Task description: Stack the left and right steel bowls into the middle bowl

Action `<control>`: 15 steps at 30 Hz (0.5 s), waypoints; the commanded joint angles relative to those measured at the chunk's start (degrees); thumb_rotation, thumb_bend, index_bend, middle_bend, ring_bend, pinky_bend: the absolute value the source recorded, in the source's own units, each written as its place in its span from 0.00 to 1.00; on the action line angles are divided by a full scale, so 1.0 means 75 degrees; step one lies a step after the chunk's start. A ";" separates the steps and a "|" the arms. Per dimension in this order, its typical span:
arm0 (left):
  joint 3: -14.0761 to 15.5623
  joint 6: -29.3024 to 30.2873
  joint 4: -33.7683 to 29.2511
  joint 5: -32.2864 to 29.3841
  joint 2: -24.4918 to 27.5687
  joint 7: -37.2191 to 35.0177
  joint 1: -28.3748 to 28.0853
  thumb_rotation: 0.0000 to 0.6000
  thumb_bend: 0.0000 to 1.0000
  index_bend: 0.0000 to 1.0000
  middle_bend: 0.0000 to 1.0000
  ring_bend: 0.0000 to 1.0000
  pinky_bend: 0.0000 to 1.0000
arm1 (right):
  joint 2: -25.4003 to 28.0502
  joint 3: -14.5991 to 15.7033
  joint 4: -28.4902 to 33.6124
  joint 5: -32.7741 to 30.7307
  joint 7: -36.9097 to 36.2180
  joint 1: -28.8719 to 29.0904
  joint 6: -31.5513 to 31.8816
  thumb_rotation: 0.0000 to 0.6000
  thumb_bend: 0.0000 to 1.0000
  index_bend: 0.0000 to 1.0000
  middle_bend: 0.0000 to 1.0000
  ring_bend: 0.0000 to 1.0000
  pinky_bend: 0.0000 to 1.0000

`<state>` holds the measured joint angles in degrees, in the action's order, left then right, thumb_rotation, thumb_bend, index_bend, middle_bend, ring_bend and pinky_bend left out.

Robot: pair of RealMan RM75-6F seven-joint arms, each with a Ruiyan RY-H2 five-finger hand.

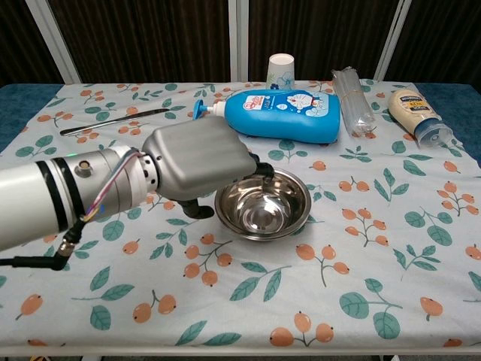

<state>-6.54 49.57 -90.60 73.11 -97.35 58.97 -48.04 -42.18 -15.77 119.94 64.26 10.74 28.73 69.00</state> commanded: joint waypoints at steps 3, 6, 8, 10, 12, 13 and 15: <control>0.0082 0.0502 -0.1116 -0.1049 0.1057 0.1177 0.0100 1.00 0.26 0.28 0.43 0.89 0.95 | -0.0003 0.0051 0.0031 0.0062 0.0048 -0.0059 0.0021 1.00 0.00 0.40 0.95 0.94 0.83; 0.0321 0.1075 -0.1674 -0.1280 0.1776 0.1394 0.0385 1.00 0.26 0.28 0.42 0.88 0.95 | -0.0068 0.0107 -0.0002 0.0076 0.0055 -0.0084 -0.0021 1.00 0.00 0.40 0.95 0.94 0.83; 0.0427 0.1487 -0.1850 -0.1181 0.2124 0.1113 0.0659 1.00 0.25 0.28 0.42 0.84 0.93 | -0.0125 0.0159 -0.0030 0.0120 0.0054 -0.0111 -0.0038 1.00 0.00 0.40 0.95 0.94 0.83; 0.0550 0.2053 -0.1941 -0.0884 0.2462 0.0348 0.1118 1.00 0.23 0.28 0.41 0.76 0.88 | -0.0221 0.0261 -0.0088 0.0276 0.0040 -0.0185 -0.0012 1.00 0.00 0.40 0.95 0.94 0.83; 0.0683 0.2594 -0.1939 -0.0562 0.2790 -0.0671 0.1632 1.00 0.21 0.27 0.34 0.54 0.72 | -0.0372 0.0424 -0.0251 0.0650 0.0128 -0.0316 0.0150 1.00 0.00 0.40 0.92 0.92 0.82; 0.0741 0.2801 -0.1918 -0.0441 0.2931 -0.1082 0.1838 1.00 0.21 0.27 0.31 0.46 0.65 | -0.0457 0.0524 -0.0372 0.0874 0.0259 -0.0389 0.0265 1.00 0.00 0.40 0.87 0.88 0.80; 0.0871 0.3153 -0.1927 -0.0305 0.3276 -0.1931 0.2264 1.00 0.19 0.24 0.21 0.24 0.43 | -0.0728 0.0797 -0.0740 0.1408 0.0770 -0.0589 0.0617 1.00 0.00 0.39 0.68 0.66 0.69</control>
<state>-2.50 66.19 -103.98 67.45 -78.40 56.85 -38.32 -45.25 -12.27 117.46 70.37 12.68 26.20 70.71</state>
